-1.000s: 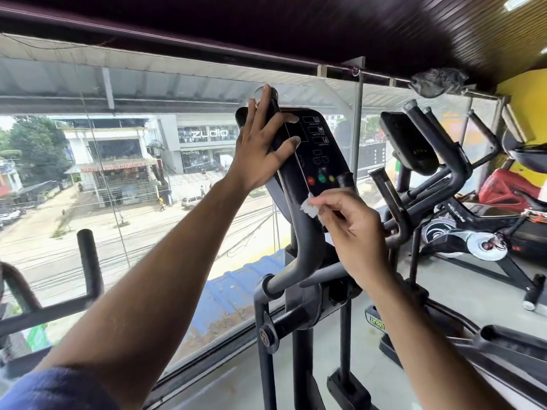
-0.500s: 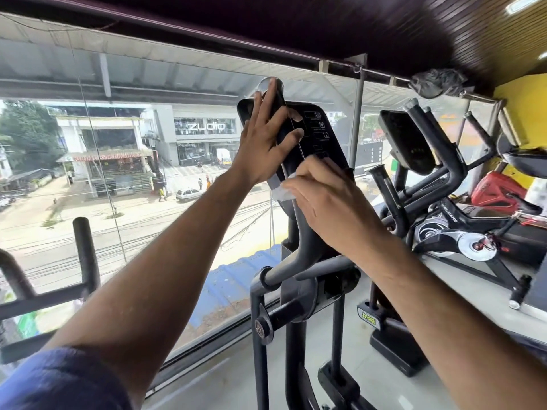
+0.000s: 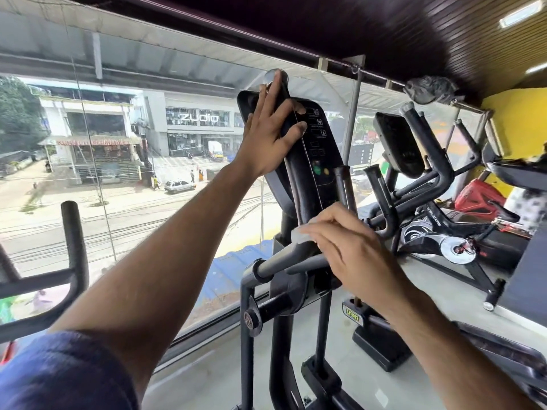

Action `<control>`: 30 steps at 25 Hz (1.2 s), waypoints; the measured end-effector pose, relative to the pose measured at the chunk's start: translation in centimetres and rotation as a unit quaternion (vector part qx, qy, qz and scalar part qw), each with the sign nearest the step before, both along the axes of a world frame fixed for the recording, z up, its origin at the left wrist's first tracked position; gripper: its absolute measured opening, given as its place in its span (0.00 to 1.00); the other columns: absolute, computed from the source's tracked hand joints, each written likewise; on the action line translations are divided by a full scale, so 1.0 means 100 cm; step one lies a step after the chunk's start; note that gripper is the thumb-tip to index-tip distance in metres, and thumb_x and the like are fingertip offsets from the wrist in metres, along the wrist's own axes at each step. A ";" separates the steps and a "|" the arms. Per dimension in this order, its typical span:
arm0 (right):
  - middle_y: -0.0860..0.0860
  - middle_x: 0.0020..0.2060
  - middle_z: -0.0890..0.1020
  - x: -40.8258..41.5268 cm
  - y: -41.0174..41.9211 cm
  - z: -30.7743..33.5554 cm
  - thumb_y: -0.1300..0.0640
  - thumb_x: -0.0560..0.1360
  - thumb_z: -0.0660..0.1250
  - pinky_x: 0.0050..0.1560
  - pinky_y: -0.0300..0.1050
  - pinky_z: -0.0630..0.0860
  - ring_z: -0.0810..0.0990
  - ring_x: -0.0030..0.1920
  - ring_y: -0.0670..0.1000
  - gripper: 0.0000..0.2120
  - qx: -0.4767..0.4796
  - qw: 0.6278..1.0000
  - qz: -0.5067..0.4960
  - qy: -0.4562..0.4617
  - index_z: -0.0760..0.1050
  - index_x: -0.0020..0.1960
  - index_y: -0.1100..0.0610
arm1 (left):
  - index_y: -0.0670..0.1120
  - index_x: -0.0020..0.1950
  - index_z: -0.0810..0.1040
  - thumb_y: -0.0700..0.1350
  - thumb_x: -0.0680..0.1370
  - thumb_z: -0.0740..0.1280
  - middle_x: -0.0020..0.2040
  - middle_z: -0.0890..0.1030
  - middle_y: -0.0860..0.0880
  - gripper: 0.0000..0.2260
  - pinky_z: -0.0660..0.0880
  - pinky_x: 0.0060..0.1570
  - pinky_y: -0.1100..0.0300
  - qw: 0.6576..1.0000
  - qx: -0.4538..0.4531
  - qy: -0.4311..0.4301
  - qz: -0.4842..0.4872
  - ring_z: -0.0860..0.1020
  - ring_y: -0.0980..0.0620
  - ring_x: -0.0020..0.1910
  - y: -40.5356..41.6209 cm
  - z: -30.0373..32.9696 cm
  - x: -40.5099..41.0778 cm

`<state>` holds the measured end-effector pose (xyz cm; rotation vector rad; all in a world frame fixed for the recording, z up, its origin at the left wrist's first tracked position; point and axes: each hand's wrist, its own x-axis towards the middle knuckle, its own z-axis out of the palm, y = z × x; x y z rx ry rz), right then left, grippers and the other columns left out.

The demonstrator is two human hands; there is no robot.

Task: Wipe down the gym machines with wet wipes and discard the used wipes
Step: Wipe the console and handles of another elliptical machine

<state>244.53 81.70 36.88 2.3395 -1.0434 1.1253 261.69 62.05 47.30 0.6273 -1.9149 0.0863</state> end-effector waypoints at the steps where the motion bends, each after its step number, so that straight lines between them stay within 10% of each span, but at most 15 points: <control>1: 0.49 0.51 0.77 -0.003 -0.004 0.009 0.65 0.81 0.67 0.50 0.29 0.77 0.78 0.46 0.42 0.10 -0.048 0.998 -0.003 -0.038 0.83 0.59 0.57 | 0.54 0.64 0.76 0.59 0.82 0.61 0.86 0.47 0.50 0.16 0.56 0.74 0.28 1.000 -0.002 -0.001 0.002 0.46 0.42 0.84 0.000 0.000 0.001; 6: 0.56 0.52 0.79 0.009 -0.028 -0.008 0.70 0.80 0.66 0.53 0.43 0.80 0.81 0.51 0.50 0.09 -0.122 0.987 -0.008 -0.101 0.83 0.57 0.63 | 0.53 0.64 0.77 0.58 0.81 0.62 0.86 0.48 0.49 0.15 0.60 0.73 0.29 1.000 0.008 0.007 -0.006 0.47 0.41 0.84 0.003 -0.002 -0.004; 15: 0.55 0.52 0.79 -0.006 -0.015 -0.053 0.72 0.79 0.66 0.58 0.30 0.75 0.81 0.49 0.48 0.14 -0.079 0.996 0.019 -0.031 0.83 0.61 0.62 | 0.59 0.65 0.74 0.58 0.85 0.59 0.86 0.45 0.51 0.11 0.64 0.72 0.32 0.999 0.025 0.022 -0.015 0.49 0.45 0.84 0.009 -0.010 -0.005; 20: 0.56 0.52 0.81 0.000 -0.024 -0.033 0.66 0.82 0.65 0.53 0.44 0.80 0.82 0.53 0.56 0.10 -0.164 0.977 -0.014 -0.132 0.84 0.58 0.61 | 0.57 0.66 0.75 0.58 0.85 0.58 0.86 0.45 0.49 0.14 0.66 0.71 0.33 0.999 0.027 0.022 -0.009 0.49 0.44 0.84 0.013 -0.012 -0.006; 25: 0.58 0.51 0.81 0.011 -0.033 -0.064 0.72 0.78 0.68 0.59 0.30 0.73 0.80 0.52 0.55 0.13 -0.169 0.979 -0.023 -0.110 0.84 0.59 0.61 | 0.57 0.70 0.74 0.59 0.86 0.55 0.86 0.43 0.49 0.16 0.63 0.73 0.31 1.000 0.027 0.004 -0.002 0.47 0.45 0.85 0.021 -0.022 -0.001; 30: 0.52 0.52 0.80 -0.006 -0.028 -0.115 0.66 0.81 0.66 0.56 0.48 0.79 0.81 0.54 0.51 0.10 -0.055 0.987 0.004 -0.149 0.85 0.57 0.60 | 0.55 0.78 0.70 0.56 0.87 0.58 0.86 0.43 0.51 0.19 0.53 0.81 0.42 0.995 0.080 0.006 -0.055 0.44 0.49 0.84 0.045 -0.035 0.010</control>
